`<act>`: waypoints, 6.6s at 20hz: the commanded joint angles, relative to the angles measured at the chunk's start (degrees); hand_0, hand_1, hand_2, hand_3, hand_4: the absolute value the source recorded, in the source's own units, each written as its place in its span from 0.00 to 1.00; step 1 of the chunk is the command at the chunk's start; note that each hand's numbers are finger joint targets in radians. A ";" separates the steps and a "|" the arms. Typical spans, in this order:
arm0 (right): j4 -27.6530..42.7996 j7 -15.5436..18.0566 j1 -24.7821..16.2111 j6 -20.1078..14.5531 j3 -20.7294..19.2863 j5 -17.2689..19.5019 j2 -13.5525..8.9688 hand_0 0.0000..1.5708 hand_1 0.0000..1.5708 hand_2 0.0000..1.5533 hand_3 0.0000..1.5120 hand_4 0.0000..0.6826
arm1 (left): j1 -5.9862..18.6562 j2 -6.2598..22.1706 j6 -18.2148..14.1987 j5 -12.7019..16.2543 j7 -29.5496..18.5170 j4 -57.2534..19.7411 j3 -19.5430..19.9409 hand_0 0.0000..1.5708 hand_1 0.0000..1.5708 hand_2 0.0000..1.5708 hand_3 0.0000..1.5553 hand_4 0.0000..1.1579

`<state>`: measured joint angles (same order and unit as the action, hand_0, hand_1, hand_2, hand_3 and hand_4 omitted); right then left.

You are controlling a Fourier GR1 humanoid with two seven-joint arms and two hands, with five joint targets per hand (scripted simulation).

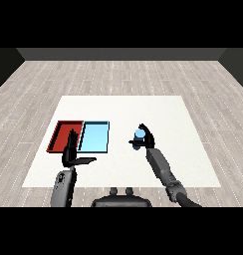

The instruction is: Pick the blue can and put it in the blue box

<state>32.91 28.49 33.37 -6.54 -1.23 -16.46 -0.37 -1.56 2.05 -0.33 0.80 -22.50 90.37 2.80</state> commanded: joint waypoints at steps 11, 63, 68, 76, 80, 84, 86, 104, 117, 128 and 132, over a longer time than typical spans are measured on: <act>8.58 -6.16 -0.63 -10.24 5.91 -0.82 0.36 0.93 0.93 0.94 0.87 0.66 | -1.89 -0.71 -1.29 -2.02 2.70 4.03 -2.55 0.00 0.00 0.00 0.00 0.00; 39.70 -13.88 -7.63 -8.67 16.68 9.31 0.36 0.92 0.92 0.94 0.90 0.81 | 15.06 -2.05 -13.85 6.74 4.46 -13.84 -25.94 0.00 0.00 0.00 0.00 0.00; 37.25 -12.60 -5.93 -10.44 18.99 6.57 0.37 0.91 0.91 0.94 0.91 0.82 | 20.85 -2.05 -17.23 12.77 -1.36 -23.56 -28.92 0.00 0.00 0.00 0.00 0.00; 39.29 -12.63 -6.30 -9.05 19.67 5.89 0.37 0.92 0.92 0.94 0.91 0.83 | 24.51 -2.05 -18.46 18.08 -0.84 -27.80 -31.82 0.00 0.00 0.00 0.00 0.00; 41.00 -12.04 -8.32 -8.87 20.43 7.08 0.37 0.91 0.91 0.94 0.91 0.81 | 21.70 -2.05 -18.16 15.86 2.89 -21.86 -30.98 0.00 0.00 0.00 0.00 0.00; 37.31 -10.74 -6.45 -10.07 22.30 5.57 0.36 0.91 0.91 0.94 0.91 0.82 | 28.26 -2.05 -22.70 21.11 0.21 -28.48 -34.75 0.00 0.00 0.00 0.00 0.00; 38.65 -12.96 -3.63 -11.51 23.76 3.62 0.36 0.90 0.90 0.94 0.90 0.82 | 27.66 -2.05 -23.37 20.19 1.60 -27.34 -35.93 0.00 0.00 0.00 0.00 0.00; 40.71 -14.66 -4.75 -14.10 28.72 1.78 0.36 0.93 0.93 0.94 0.91 0.77 | 31.97 -2.03 -22.96 24.57 -2.09 -33.74 -36.93 0.00 0.00 0.00 0.00 0.00; 35.80 -8.72 -2.91 -15.45 31.40 -0.35 0.31 0.92 0.92 0.94 0.90 0.75 | 36.41 -1.99 -24.81 27.94 0.27 -37.93 -33.99 0.00 0.00 0.25 0.00 0.67; 42.12 -13.66 -5.57 -10.21 26.55 2.51 -0.18 0.91 0.91 0.94 0.91 0.78 | 34.39 -1.86 -33.44 23.42 2.37 -36.22 -35.42 1.00 1.00 0.99 0.94 0.98; 40.46 -13.19 -4.19 -10.99 24.84 2.31 0.32 0.85 0.85 0.90 0.86 0.73 | 34.00 -2.01 -35.62 21.16 4.57 -34.46 -36.29 1.00 1.00 0.99 0.94 0.99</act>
<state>73.46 14.67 29.82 -18.92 25.78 -14.50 -0.81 33.25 0.72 -35.41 24.78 -20.39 54.67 -35.74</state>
